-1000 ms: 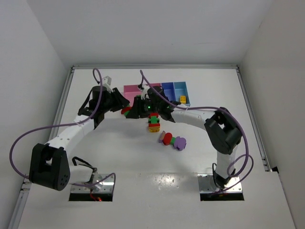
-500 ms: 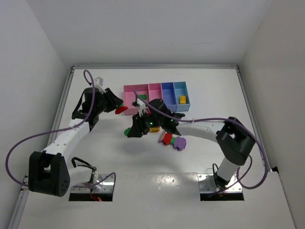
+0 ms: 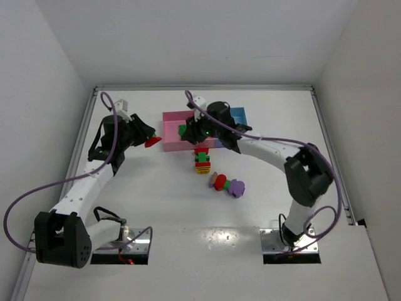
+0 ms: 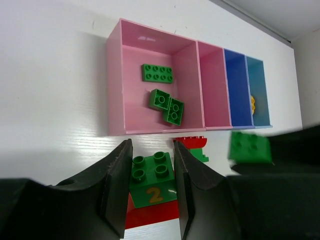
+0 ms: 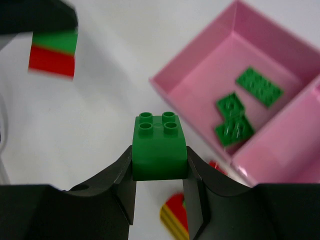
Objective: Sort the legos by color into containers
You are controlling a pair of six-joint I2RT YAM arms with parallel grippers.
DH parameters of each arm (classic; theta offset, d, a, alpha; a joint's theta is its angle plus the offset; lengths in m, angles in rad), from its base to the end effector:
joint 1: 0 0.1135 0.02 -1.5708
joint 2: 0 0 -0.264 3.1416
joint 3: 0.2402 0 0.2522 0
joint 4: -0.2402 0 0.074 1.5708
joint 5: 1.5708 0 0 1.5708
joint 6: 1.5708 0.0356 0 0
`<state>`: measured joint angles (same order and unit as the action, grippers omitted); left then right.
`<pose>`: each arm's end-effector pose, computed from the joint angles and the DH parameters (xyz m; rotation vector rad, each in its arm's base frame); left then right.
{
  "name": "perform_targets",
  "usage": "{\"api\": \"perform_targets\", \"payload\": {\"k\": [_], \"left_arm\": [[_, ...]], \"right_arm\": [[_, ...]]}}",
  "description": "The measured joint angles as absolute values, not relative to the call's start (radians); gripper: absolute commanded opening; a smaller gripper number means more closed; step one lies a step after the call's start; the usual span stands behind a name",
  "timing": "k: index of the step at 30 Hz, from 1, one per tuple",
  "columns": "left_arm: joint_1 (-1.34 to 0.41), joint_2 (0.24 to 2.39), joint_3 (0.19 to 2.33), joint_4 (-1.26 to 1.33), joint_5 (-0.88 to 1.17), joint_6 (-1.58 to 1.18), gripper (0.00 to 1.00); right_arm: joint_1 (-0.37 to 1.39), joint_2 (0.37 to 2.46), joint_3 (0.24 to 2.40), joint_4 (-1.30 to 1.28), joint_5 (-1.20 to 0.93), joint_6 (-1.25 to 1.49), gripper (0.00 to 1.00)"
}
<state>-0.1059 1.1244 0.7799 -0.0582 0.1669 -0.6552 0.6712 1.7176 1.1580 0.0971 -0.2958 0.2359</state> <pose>0.2552 -0.0331 0.2826 -0.4413 1.9788 -0.6542 0.3027 0.2536 0.2473 -0.6471 2.0230 0.8567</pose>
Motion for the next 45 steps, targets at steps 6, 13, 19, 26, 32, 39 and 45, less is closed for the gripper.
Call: {"api": "perform_targets", "payload": {"k": [6,13,19,26,32,39,45], "left_arm": [[-0.098,1.107,0.780,-0.058,0.165,-0.648,0.00],[-0.079,1.105,0.780,-0.055,0.166,-0.648,0.00],[-0.077,1.101,0.780,-0.051,0.168,-0.648,0.00],[-0.069,1.102,0.780,-0.036,0.185,-0.659,0.00],[-0.060,1.130,0.780,-0.012,0.215,-0.673,0.00],[-0.057,1.145,0.780,-0.004,0.251,-0.691,0.00],[-0.057,1.145,0.780,0.014,0.285,-0.705,0.00]], "right_arm": [[0.669,1.959,1.388,0.109,-0.284,0.208,0.02],[0.663,2.130,1.495,0.078,-0.283,0.210,0.53],[0.662,2.152,1.516,0.068,-0.311,0.213,0.78],[0.662,1.955,1.336,0.102,-0.475,0.273,0.83],[0.676,1.771,1.238,0.223,-0.613,0.371,0.84],[0.741,1.795,1.235,0.258,-0.613,0.447,0.86],[0.752,1.884,1.245,0.256,-0.602,0.509,0.86]]}}
